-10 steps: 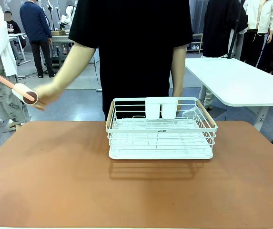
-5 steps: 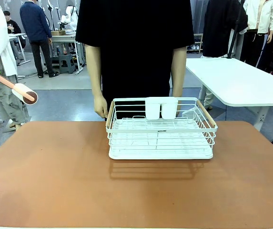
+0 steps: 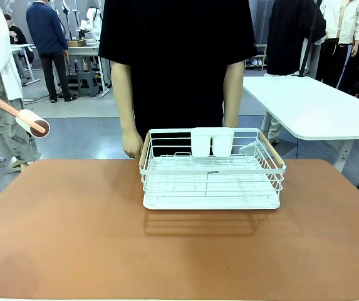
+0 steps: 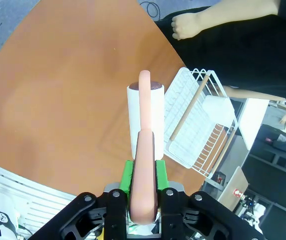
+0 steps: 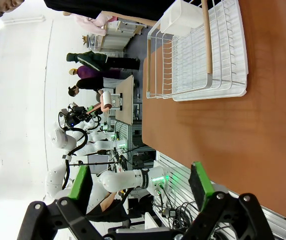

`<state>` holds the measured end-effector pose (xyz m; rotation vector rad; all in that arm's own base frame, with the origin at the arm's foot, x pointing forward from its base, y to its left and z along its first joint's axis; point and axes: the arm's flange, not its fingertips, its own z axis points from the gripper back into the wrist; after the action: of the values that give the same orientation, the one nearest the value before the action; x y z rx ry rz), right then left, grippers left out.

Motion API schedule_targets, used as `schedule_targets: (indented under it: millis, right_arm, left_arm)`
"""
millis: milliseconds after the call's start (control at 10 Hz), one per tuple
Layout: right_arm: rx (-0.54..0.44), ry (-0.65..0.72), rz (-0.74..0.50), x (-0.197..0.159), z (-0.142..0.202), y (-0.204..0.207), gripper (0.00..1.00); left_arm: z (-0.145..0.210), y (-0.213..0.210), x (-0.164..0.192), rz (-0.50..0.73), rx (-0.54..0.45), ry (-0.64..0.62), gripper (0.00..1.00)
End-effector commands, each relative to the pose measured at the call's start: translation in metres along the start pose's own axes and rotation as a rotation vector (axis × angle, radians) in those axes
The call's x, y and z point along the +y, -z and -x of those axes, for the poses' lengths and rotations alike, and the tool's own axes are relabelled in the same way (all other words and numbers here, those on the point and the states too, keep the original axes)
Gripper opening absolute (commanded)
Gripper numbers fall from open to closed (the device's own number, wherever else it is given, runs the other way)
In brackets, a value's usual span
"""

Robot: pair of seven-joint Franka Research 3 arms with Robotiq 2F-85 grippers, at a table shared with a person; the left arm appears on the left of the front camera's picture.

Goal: Clean the table.
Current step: Clean the table with the Lint Roller when the human lifts the Dish drying rack.

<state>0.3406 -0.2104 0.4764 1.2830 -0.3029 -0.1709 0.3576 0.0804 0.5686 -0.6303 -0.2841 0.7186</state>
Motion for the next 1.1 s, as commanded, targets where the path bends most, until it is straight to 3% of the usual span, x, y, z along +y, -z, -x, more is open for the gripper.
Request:
schedule_targets:
  millis: [0, 1000]
  right_arm:
    - [0.002, -0.008, -0.01, 0.0013, 0.0024, -0.0015, 1.0]
    - [0.002, -0.008, -0.01, 0.0013, 0.0024, -0.0015, 1.0]
  left_arm:
    - [0.0006, -0.0017, -0.0005, 0.002, -0.004, 0.001, 0.0]
    - [0.0006, -0.0017, -0.0005, 0.002, -0.004, 0.001, 0.0]
